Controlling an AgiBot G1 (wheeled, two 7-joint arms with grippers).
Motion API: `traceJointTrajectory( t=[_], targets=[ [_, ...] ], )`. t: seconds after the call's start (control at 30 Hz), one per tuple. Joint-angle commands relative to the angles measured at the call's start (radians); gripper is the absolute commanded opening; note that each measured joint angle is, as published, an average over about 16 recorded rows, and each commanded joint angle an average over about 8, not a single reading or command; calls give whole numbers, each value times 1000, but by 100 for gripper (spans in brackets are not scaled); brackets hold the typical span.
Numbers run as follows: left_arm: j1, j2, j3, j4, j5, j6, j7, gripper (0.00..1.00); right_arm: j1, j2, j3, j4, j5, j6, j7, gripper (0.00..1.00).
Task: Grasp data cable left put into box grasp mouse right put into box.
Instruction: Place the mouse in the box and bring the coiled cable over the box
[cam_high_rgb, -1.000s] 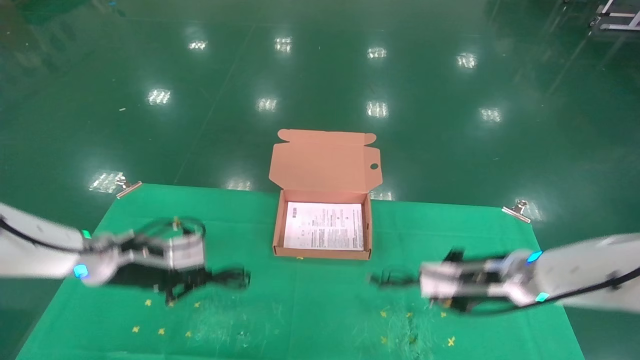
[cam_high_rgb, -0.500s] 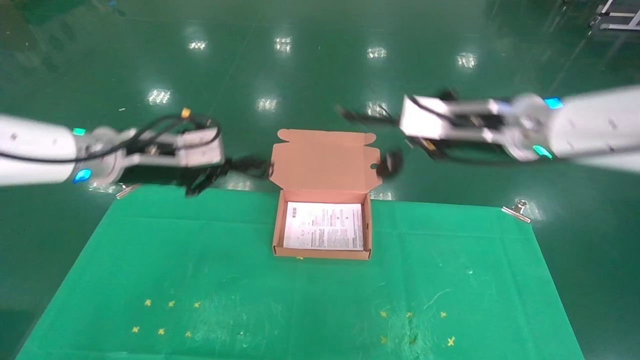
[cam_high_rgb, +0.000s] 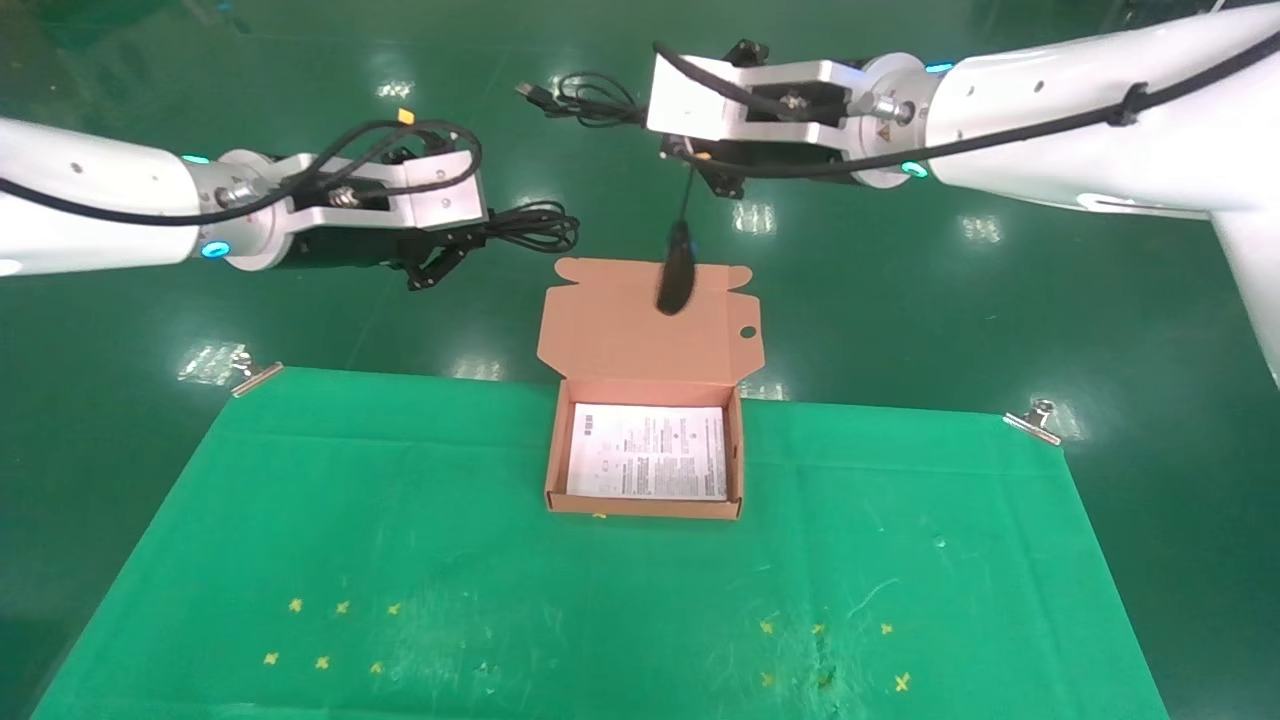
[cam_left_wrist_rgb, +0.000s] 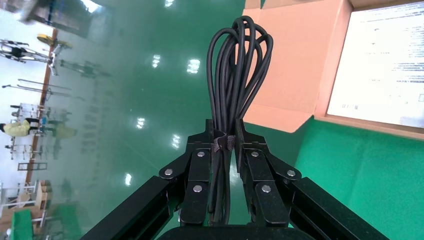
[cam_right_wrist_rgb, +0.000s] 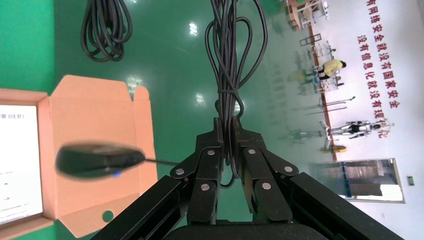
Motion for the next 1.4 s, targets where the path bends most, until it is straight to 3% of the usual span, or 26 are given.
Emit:
traceJointTrajectory(
  t=[0.03, 0.4, 0.8, 1.07, 1.4],
  targets=[
    [-7, 6, 0, 7, 2, -4, 2, 0, 11, -16, 2, -19, 11, 8, -20, 0],
    [6, -59, 9, -22, 48, 19, -33, 0, 1, -65, -14, -106, 38, 22, -119, 0],
    [37, -168, 30, -139, 184, 83, -201, 0, -46, -116, -56, -213, 111, 23, -197, 0],
    [50, -197, 39, -205, 248, 121, -293, 0, -83, -128, -156, -203, 174, 60, -171, 0],
    [59, -203, 39, -236, 263, 128, -321, 0, -136, -132, -310, -203, 305, 149, -67, 0]
  ],
)
